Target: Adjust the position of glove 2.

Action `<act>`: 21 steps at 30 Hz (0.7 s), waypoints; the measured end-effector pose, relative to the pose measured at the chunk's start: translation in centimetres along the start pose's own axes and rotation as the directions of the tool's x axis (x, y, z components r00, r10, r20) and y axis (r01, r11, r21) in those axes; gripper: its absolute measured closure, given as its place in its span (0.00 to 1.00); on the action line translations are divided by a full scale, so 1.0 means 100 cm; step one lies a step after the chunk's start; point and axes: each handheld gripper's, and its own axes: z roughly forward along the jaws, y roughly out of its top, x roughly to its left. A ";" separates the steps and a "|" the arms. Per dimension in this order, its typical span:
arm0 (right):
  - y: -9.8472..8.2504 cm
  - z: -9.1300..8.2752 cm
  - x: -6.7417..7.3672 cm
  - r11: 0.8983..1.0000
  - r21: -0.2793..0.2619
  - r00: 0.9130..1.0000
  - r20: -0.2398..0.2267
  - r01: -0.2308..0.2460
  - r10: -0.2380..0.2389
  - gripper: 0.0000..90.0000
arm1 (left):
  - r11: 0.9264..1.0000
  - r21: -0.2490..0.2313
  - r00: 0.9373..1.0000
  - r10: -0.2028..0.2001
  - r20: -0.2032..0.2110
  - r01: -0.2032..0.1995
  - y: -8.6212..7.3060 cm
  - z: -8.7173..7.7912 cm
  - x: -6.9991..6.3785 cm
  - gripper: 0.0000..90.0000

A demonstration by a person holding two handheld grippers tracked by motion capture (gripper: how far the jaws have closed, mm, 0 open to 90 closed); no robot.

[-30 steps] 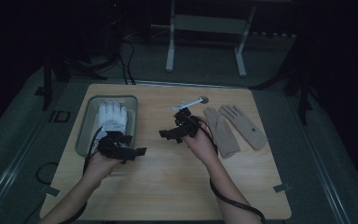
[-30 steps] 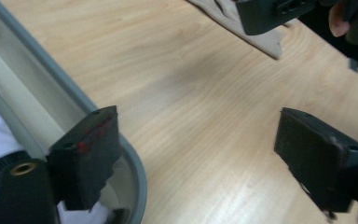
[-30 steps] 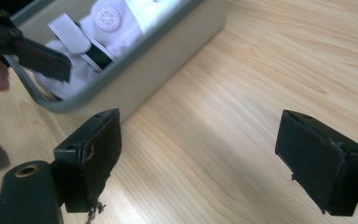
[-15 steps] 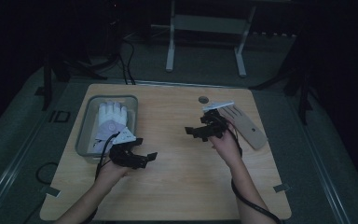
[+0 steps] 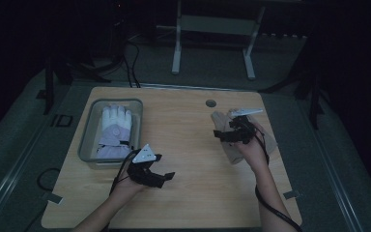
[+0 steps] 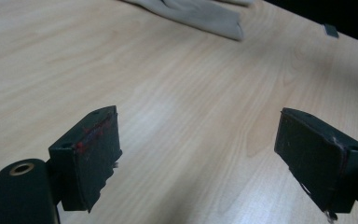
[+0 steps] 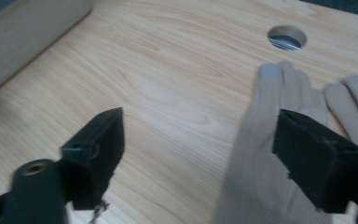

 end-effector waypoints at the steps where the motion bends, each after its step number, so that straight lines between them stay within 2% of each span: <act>1: -0.002 0.000 -0.003 1.000 -0.003 1.000 0.009 -0.002 0.002 0.21 | 1.000 0.004 1.000 0.004 0.005 -0.004 -0.002 0.002 -0.001 0.16; 5: -0.007 0.003 -0.015 1.000 0.008 0.999 0.047 0.007 -0.007 0.25 | 1.000 0.014 1.000 0.018 0.012 -0.018 -0.008 0.009 -0.005 0.16; 14: -0.008 0.010 -0.039 1.000 0.018 0.993 0.120 0.020 -0.022 0.30 | 0.998 0.005 0.998 0.063 -0.010 -0.063 -0.021 0.017 -0.013 0.16; 16: -0.009 0.012 -0.041 1.000 0.023 0.992 0.122 0.019 -0.022 0.30 | 0.998 0.007 0.997 0.070 -0.021 -0.070 -0.023 0.018 -0.014 0.13; 17: -0.010 0.015 -0.044 1.000 0.029 0.992 0.124 0.008 -0.012 0.32 | 0.996 0.019 0.995 0.087 -0.055 -0.086 -0.024 0.019 -0.016 0.13; 18: -0.012 0.018 -0.046 0.999 0.035 0.992 0.122 0.002 -0.006 0.32 | 0.995 0.024 0.992 0.102 -0.080 -0.100 -0.025 0.019 -0.018 0.09; 19: -0.013 0.021 -0.048 0.999 0.038 0.993 0.122 -0.001 -0.004 0.33 | 0.994 0.022 0.990 0.107 -0.091 -0.105 -0.026 0.019 -0.019 0.07; 21: -0.016 0.028 -0.051 0.999 0.047 0.992 0.124 -0.013 0.007 0.33 | 0.995 0.021 0.991 0.095 -0.091 -0.094 -0.027 0.019 -0.018 0.05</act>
